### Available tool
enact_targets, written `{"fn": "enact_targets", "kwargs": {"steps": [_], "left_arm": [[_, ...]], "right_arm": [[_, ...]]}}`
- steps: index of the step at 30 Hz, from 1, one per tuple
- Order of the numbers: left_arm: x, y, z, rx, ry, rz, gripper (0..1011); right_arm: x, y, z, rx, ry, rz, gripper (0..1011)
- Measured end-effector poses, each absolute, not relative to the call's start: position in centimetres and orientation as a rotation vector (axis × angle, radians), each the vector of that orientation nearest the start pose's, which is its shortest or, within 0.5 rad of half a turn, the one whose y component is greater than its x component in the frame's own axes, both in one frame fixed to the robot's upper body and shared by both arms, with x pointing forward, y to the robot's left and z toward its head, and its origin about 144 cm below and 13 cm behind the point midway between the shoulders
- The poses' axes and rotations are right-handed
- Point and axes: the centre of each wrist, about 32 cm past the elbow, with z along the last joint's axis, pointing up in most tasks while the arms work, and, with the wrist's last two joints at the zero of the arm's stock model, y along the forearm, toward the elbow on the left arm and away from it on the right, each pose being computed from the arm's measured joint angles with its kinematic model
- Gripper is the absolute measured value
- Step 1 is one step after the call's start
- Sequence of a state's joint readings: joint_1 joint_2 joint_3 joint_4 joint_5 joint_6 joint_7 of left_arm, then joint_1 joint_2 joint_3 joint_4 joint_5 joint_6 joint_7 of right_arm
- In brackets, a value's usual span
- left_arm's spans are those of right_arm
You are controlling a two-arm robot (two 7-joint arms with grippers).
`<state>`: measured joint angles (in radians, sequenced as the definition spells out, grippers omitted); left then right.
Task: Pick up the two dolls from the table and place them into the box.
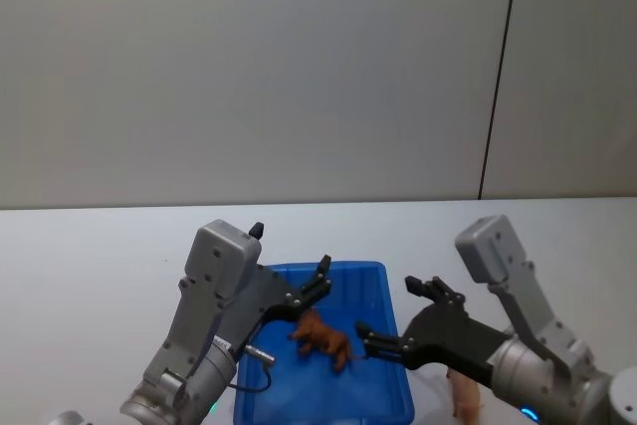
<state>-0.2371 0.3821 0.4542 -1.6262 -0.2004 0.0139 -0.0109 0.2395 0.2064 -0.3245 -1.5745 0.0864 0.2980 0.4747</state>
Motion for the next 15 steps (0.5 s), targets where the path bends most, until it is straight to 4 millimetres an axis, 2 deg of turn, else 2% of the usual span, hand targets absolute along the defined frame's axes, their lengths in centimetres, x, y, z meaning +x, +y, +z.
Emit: {"fn": "enact_targets", "kwargs": {"steps": [7,15], "left_arm": [[49.2,19.8,120.4,0.061,-0.268,1.124,1001],[49.2,19.8,120.4,0.061,-0.268,1.124,1002]], "right_arm": [[49.9,-19.9,120.4,-0.236,-0.016,-0.847,1001],[48.0,-21.4,119.6,-0.248,0.004,-0.903,1001]]}}
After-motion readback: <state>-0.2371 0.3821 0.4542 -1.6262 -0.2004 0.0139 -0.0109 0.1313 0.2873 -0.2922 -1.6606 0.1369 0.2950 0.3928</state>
